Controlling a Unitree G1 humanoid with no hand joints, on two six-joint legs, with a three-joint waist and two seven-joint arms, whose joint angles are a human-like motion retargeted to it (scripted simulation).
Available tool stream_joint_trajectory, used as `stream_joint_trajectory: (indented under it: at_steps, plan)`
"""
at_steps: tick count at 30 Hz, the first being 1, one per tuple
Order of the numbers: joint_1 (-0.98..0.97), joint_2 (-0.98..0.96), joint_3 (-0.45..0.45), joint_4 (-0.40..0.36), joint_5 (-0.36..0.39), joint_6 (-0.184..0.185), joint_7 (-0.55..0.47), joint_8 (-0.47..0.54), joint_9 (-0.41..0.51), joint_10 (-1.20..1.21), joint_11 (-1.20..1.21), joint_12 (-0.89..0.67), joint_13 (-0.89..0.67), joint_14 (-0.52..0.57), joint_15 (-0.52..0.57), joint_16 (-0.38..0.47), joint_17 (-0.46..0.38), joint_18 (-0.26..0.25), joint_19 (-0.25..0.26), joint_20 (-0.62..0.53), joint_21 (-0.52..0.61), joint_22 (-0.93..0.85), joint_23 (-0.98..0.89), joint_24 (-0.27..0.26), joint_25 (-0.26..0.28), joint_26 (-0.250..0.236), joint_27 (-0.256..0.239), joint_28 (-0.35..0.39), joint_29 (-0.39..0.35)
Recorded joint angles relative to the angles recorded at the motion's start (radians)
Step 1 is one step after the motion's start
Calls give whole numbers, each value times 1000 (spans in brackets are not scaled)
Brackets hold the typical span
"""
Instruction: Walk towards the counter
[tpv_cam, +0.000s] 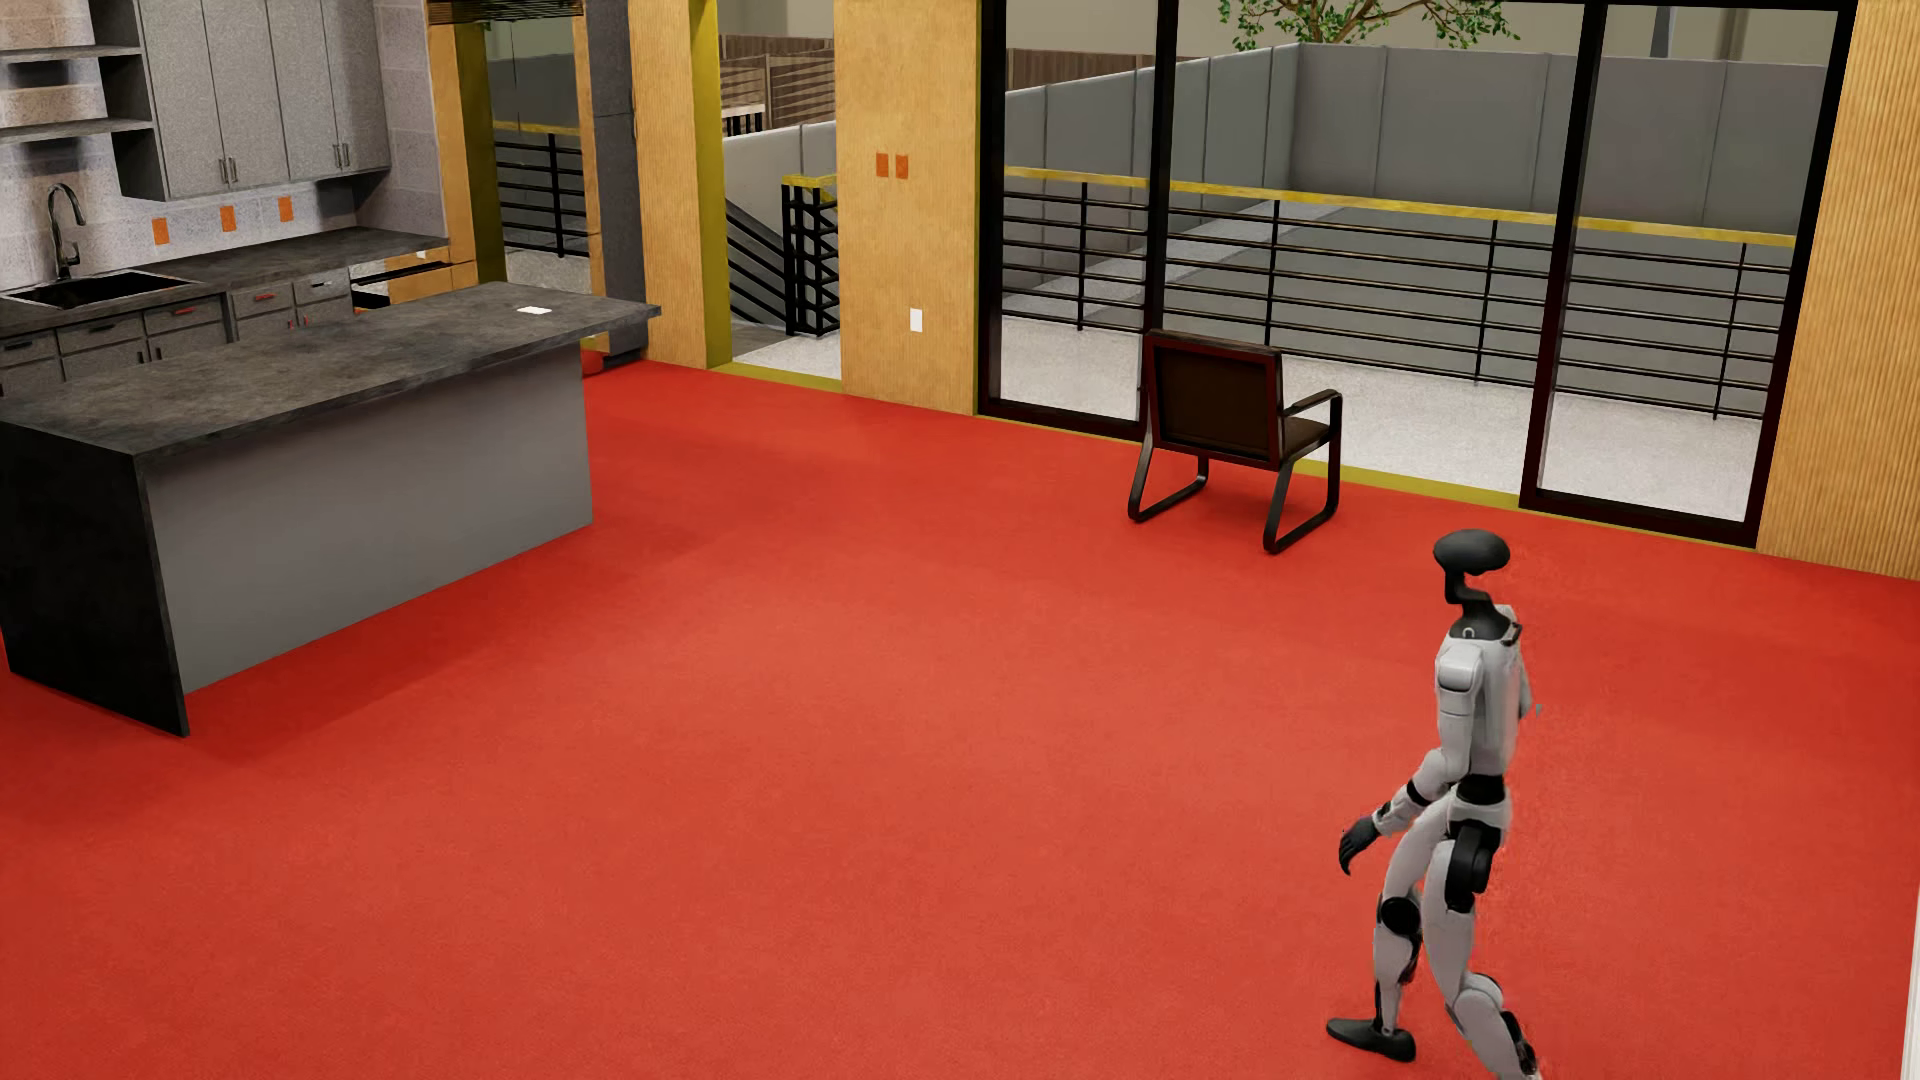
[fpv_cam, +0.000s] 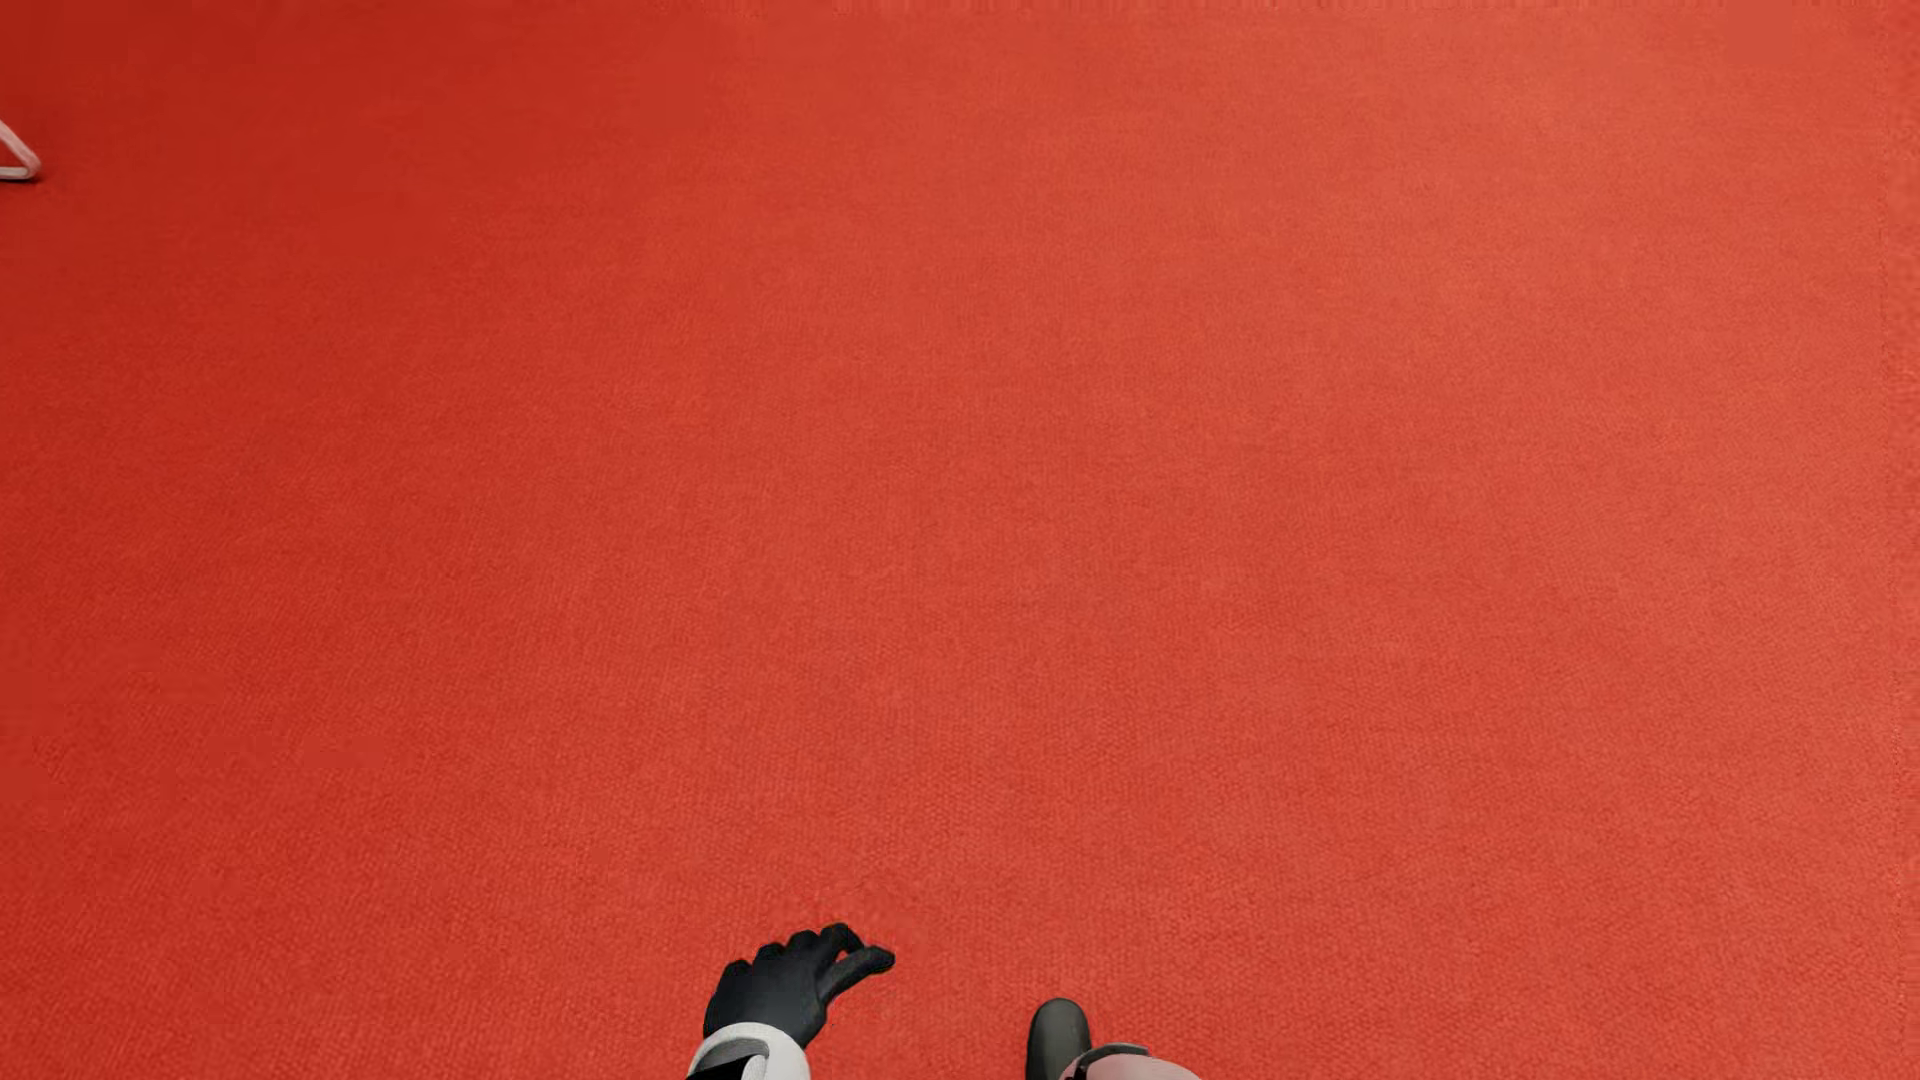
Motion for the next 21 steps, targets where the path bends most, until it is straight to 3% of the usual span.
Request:
stream_joint_trajectory:
  at_steps: [2, 4, 5, 6, 7, 8, 10, 12, 15, 16, 17, 19, 21]
  plan:
    - [-98, 58, -10, 57, 45, 25, -19, -23, 7, 260, 17, 48, -44, 209, -65, 23, 10, -75, -17, 51, 9, 58, 40, -20, -41, 34, 36, -71, 62]
    - [-256, 126, -20, 112, 84, 53, -50, -54, 15, 559, 23, 90, -61, 409, -127, 73, 8, -155, -31, 53, 5, 72, 72, 5, -74, 19, -10, -70, 65]
    - [-331, 167, -20, 118, 103, 66, -71, -64, 20, 663, 21, 111, -75, 414, -154, 102, 9, -124, -36, 51, -3, 61, 78, 17, -83, -1, -36, -63, 46]
    - [-396, 210, -17, 109, 118, 76, -88, -67, 23, 725, 16, 138, -87, 353, -180, 124, 9, -113, -41, 64, -14, 35, 76, 18, -89, -18, -56, -53, 25]
    - [-456, 252, -11, 95, 131, 83, -104, -67, 25, 749, 14, 171, -96, 317, -207, 141, 11, -115, -45, 97, -24, 0, 69, 7, -92, -29, -69, -42, 10]
    - [-513, 292, -3, 80, 142, 88, -115, -64, 26, 735, 16, 207, -106, 280, -235, 141, 15, -78, -49, 140, -33, -33, 60, -10, -94, -30, -77, -25, 1]
    - [-607, 370, 18, 62, 154, 90, -117, -52, 24, 592, 9, 266, -110, 135, -280, 124, 14, -47, -55, 240, -25, -94, 8, -42, -86, -31, -95, -10, 3]
    - [-661, 447, 44, 67, 163, 88, -84, -37, 17, 307, -25, 309, -122, 77, -301, 103, -2, -4, -54, 334, 7, -131, -36, -40, -93, -25, -124, 2, -3]
    - [-660, 572, 79, 71, 176, 80, 5, -8, -3, -222, -127, 338, -143, 146, -298, 68, -28, 26, -46, 395, 68, -133, -57, 13, -125, -29, -130, 15, -36]
    - [-659, 610, 89, 61, 182, 76, 1, 6, -11, -335, -146, 346, -150, 146, -296, 67, -32, -10, -43, 399, 88, -124, -48, 40, -128, -39, -121, 8, -42]
    - [-660, 645, 100, 48, 185, 72, -19, 21, -18, -366, -153, 353, -154, 147, -296, 69, -33, -11, -38, 400, 101, -111, -32, 64, -127, -50, -109, -3, -43]
    - [-669, 719, 120, 10, 168, 57, -57, 57, -34, -265, -147, 365, -150, 264, -277, 64, -39, 70, -21, 398, 108, -76, 18, 113, -118, -73, -74, -23, -12]
    - [-650, 754, 132, -20, 125, 27, -36, 69, -43, -152, -68, 359, -115, 319, -166, 46, -39, 86, 9, 414, 77, -24, 69, 148, -108, -72, -19, -41, 18]
